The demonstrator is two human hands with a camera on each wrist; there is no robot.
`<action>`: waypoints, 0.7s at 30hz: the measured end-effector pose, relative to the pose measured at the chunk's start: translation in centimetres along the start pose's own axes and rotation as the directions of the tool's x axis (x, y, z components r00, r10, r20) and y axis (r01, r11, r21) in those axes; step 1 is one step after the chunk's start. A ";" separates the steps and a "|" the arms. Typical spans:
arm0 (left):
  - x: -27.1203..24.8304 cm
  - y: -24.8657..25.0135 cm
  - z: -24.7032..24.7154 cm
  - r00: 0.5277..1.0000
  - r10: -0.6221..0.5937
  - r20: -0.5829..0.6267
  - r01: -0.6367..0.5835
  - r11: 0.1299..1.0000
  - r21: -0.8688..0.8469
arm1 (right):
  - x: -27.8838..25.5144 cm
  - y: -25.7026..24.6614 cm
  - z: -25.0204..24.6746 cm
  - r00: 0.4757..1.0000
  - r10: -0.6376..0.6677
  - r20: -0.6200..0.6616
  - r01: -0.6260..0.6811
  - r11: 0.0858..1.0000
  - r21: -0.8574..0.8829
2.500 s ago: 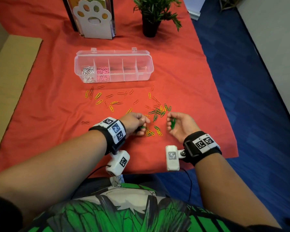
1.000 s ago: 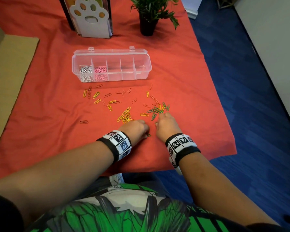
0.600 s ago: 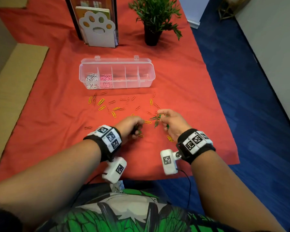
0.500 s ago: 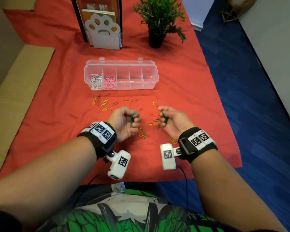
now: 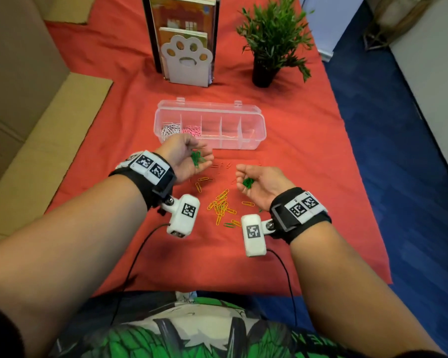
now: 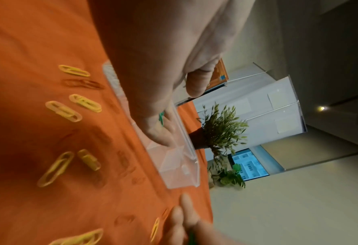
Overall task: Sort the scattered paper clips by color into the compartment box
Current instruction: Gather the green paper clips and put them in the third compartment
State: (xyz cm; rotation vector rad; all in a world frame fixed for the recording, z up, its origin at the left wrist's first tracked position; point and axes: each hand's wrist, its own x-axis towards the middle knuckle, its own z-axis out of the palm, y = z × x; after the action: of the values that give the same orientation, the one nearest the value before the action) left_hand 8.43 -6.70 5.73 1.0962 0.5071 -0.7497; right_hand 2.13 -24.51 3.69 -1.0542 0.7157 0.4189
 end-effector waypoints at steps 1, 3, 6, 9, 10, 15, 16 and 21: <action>0.1 1.0 0.4 1.000 0.015 -0.008 -0.015 1.000 -0.007 | 0.1 0.0 0.2 0.999 -0.037 -0.009 0.036 0.997 -0.062; 0.4 2.9 1.6 0.998 0.051 -0.025 -0.052 0.998 -0.038 | 0.3 -0.2 0.5 0.994 -0.112 -0.018 0.106 0.974 -0.199; 1.1 5.1 3.2 0.995 0.092 -0.048 -0.097 0.990 -0.105 | 0.5 -0.4 0.8 0.983 -0.181 -0.041 0.159 0.937 -0.311; 1.8 5.9 4.1 0.986 0.141 -0.094 -0.152 0.981 -0.123 | 0.9 -0.6 0.8 0.978 -0.195 -0.073 0.158 0.923 -0.350; 1.9 5.9 4.3 0.979 0.154 -0.131 -0.171 0.977 -0.126 | 1.1 -0.7 0.8 0.976 -0.198 -0.086 0.155 0.920 -0.361; 2.5 5.4 2.9 0.962 0.203 -0.181 -0.224 0.969 -0.100 | 2.3 -1.8 1.5 0.953 -0.274 -0.128 0.181 0.858 -0.481; 2.3 5.1 2.3 0.960 0.219 -0.173 -0.233 0.970 -0.067 | 2.7 -2.2 2.0 0.947 -0.300 -0.118 0.205 0.843 -0.497; 1.5 2.7 -1.7 0.902 0.349 -0.254 -0.265 0.912 0.313 | 5.4 -4.6 6.1 0.903 -0.424 -0.063 0.307 0.741 -0.597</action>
State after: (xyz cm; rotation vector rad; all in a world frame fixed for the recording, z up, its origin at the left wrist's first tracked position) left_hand 11.48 -4.82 5.62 1.5245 0.4807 -0.3728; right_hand 10.83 -21.26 4.67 -1.8030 0.5356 0.1816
